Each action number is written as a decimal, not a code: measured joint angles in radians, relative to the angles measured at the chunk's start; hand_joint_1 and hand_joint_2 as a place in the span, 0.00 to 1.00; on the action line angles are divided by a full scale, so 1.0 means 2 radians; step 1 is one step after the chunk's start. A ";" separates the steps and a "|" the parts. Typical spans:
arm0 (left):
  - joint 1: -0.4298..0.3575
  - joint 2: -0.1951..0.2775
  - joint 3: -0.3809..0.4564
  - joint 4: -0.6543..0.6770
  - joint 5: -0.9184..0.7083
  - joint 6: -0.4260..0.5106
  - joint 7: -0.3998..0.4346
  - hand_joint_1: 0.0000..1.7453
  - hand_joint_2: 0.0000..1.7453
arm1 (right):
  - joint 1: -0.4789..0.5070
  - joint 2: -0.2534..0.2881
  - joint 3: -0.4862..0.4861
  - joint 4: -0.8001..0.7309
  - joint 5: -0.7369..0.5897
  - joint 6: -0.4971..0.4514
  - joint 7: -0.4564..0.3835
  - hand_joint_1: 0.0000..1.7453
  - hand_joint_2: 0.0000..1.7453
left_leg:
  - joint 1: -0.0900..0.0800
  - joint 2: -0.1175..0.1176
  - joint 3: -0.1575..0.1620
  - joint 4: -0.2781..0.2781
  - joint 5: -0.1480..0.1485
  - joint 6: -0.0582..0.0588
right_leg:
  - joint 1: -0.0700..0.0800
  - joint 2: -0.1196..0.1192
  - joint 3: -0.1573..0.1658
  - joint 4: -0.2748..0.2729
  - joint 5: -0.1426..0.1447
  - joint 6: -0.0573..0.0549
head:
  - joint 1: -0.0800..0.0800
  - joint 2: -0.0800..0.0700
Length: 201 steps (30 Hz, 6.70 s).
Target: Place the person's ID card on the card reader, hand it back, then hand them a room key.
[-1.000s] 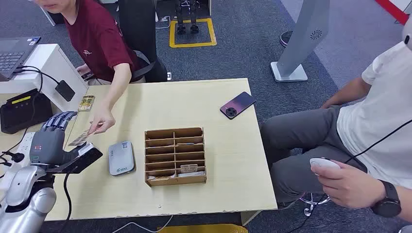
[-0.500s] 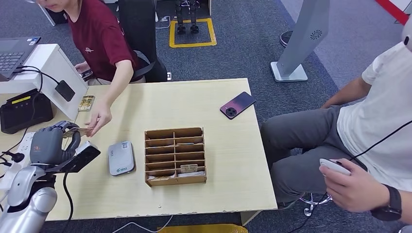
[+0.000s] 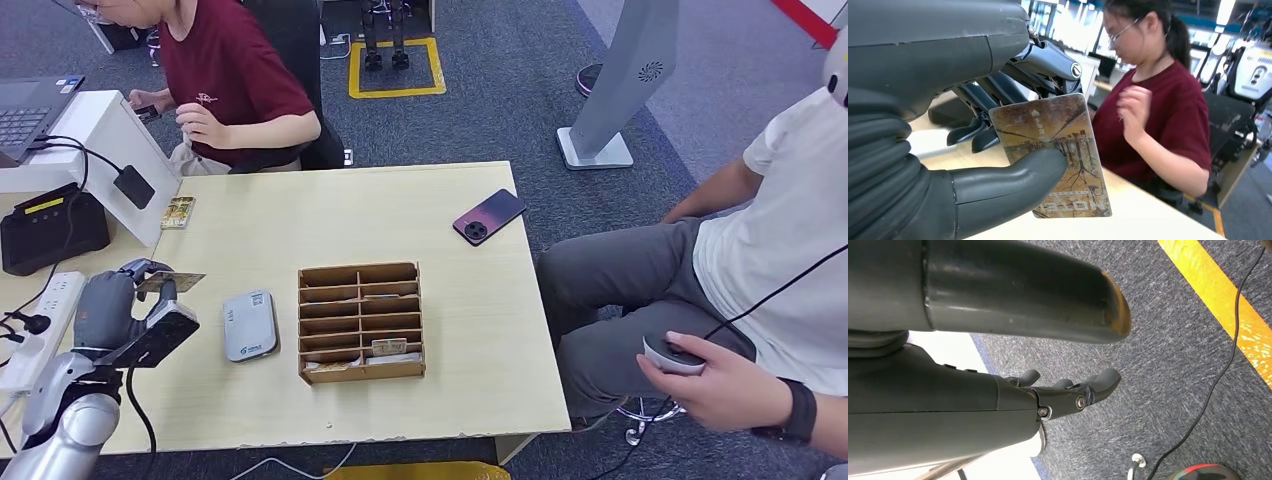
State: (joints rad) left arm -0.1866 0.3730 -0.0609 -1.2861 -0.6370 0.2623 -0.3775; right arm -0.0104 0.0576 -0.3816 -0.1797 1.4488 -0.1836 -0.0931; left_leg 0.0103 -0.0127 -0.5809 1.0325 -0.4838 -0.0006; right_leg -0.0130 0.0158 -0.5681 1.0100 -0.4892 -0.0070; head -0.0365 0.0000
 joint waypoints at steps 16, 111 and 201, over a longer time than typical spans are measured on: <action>-0.002 -0.037 0.030 0.010 0.128 -0.164 0.119 1.00 1.00 | 0.000 0.005 0.000 0.000 0.000 -0.002 0.013 0.00 0.00 | 0.000 0.000 0.000 0.000 0.000 0.000 | 0.000 0.000 0.000 0.000 0.000 0.000 | 0.000 0.000; -0.040 -0.143 0.040 0.196 -0.146 0.049 0.177 1.00 1.00 | -0.002 0.019 0.000 0.000 0.018 -0.018 0.011 0.00 0.00 | 0.000 -0.001 0.000 0.000 0.000 0.000 | 0.000 -0.001 0.000 0.000 0.000 0.000 | 0.000 0.000; -0.177 -0.082 -0.060 0.107 -0.122 0.036 0.080 0.00 1.00 | 0.006 0.020 0.017 0.000 0.020 -0.015 0.004 0.00 0.00 | 0.000 0.001 0.000 0.000 0.000 0.000 | 0.000 0.001 0.000 0.001 0.000 0.000 | 0.000 0.000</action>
State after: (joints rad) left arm -0.5410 0.2089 -0.1805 -1.0713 -0.8809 0.3338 -0.2184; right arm 0.0010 0.0983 -0.3469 -0.1795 1.4882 -0.2144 -0.0857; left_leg 0.0108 -0.0116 -0.5806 1.0330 -0.4828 -0.0014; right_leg -0.0125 0.0178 -0.5685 1.0112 -0.4886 -0.0077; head -0.0366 0.0000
